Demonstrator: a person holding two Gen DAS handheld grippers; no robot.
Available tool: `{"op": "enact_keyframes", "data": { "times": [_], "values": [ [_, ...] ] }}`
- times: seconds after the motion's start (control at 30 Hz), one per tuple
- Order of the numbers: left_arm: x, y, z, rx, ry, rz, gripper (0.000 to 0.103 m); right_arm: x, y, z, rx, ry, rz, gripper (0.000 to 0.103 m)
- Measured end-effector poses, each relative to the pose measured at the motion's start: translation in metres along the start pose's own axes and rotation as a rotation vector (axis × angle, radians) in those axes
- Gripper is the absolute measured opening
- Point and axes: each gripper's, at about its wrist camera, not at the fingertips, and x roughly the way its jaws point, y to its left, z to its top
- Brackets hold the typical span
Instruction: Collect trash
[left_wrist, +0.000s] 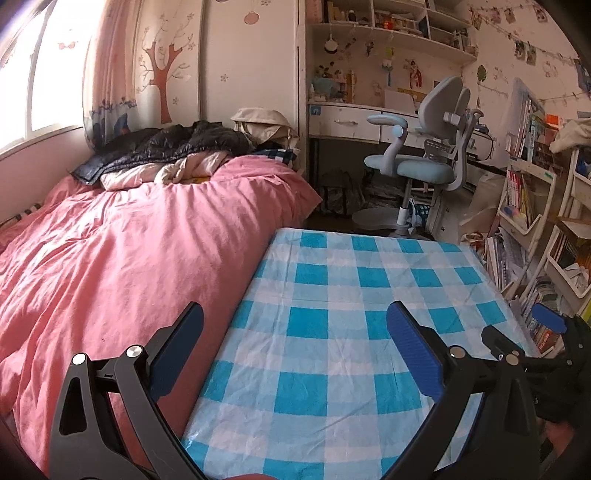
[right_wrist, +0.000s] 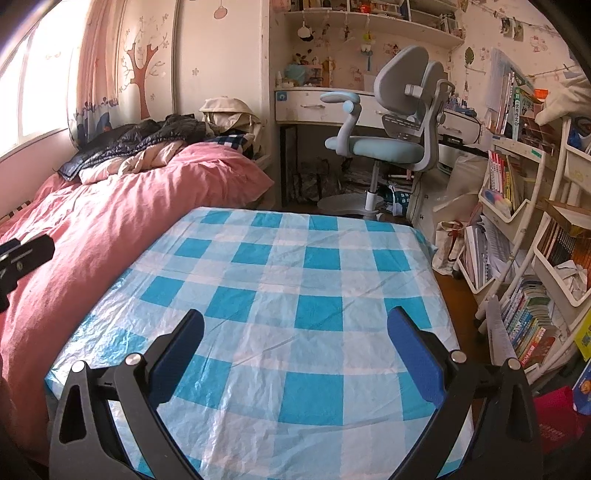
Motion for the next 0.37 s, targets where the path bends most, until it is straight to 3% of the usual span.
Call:
{"op": "enact_keyframes", "data": {
  "times": [0.17, 0.37],
  "values": [
    [0.028, 0.001, 0.008, -0.007, 0.082, -0.034, 0.096, 0.009, -0.004, 0.001, -0.004, 0.031, -0.009, 0.095],
    [0.078, -0.009, 0.013, 0.047, 0.173, -0.02, 0.096, 0.032, -0.01, 0.004, -0.006, 0.082, -0.027, 0.095]
  ]
}}
